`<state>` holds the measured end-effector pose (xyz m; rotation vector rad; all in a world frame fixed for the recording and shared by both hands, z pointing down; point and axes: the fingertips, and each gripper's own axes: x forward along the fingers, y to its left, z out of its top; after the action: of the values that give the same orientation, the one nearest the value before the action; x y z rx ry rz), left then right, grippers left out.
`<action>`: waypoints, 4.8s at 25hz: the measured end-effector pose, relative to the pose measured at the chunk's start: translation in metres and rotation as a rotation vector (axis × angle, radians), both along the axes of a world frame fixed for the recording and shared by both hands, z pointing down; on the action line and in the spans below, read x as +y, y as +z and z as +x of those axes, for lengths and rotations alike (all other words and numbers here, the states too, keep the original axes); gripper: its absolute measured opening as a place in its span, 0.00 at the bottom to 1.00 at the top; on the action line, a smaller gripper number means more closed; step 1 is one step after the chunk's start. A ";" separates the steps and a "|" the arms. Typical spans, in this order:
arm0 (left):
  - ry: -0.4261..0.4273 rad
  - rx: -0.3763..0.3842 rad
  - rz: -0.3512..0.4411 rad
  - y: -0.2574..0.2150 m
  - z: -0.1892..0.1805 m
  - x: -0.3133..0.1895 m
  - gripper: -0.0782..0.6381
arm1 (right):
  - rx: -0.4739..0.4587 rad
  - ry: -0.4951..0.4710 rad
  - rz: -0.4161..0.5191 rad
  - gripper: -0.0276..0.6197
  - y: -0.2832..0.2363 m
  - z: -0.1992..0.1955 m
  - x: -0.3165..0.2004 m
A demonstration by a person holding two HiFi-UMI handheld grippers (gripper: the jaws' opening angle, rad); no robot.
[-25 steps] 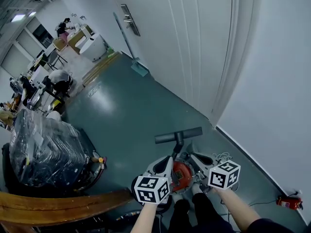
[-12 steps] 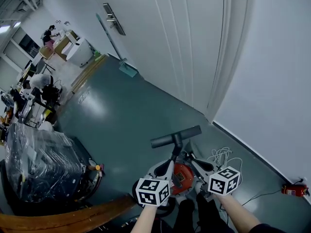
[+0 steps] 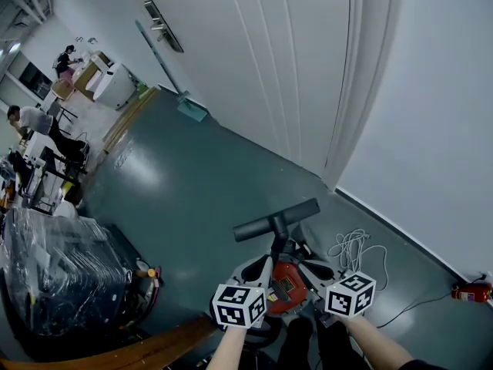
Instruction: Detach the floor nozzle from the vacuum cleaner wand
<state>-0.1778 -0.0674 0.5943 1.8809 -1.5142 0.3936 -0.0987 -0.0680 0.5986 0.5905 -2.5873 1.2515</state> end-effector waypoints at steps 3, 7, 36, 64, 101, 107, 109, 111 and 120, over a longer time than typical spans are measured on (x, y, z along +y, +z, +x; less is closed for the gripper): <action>0.012 0.000 -0.004 0.009 -0.002 -0.004 0.12 | 0.011 -0.005 -0.018 0.07 0.018 -0.006 0.007; 0.021 0.006 -0.017 0.021 -0.007 -0.009 0.12 | 0.015 -0.007 -0.049 0.07 0.043 -0.017 0.019; 0.096 0.018 -0.042 0.055 -0.020 -0.017 0.12 | -0.032 0.038 -0.091 0.28 0.134 -0.089 0.009; 0.387 -0.080 -0.202 0.103 0.026 -0.052 0.37 | -0.038 0.052 -0.067 0.28 0.133 -0.085 0.011; 0.301 -0.121 -0.275 0.099 0.017 -0.055 0.36 | 0.017 0.038 -0.100 0.26 0.143 -0.088 0.025; 0.351 -0.230 -0.262 0.098 0.020 -0.055 0.36 | 0.014 0.028 -0.103 0.26 0.142 -0.089 0.025; 0.297 -0.150 -0.260 0.095 0.017 -0.061 0.36 | 0.014 0.026 -0.105 0.26 0.143 -0.090 0.024; 0.283 -0.189 -0.207 0.083 0.015 -0.072 0.36 | 0.017 0.019 -0.103 0.26 0.144 -0.090 0.023; 0.256 -0.195 -0.120 0.054 0.007 -0.093 0.36 | -0.002 -0.041 -0.120 0.27 0.141 -0.089 0.024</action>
<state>-0.1710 -0.1607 0.6486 1.9915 -1.3390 0.7884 -0.1879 -0.0440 0.7396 0.5113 -2.4914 1.3823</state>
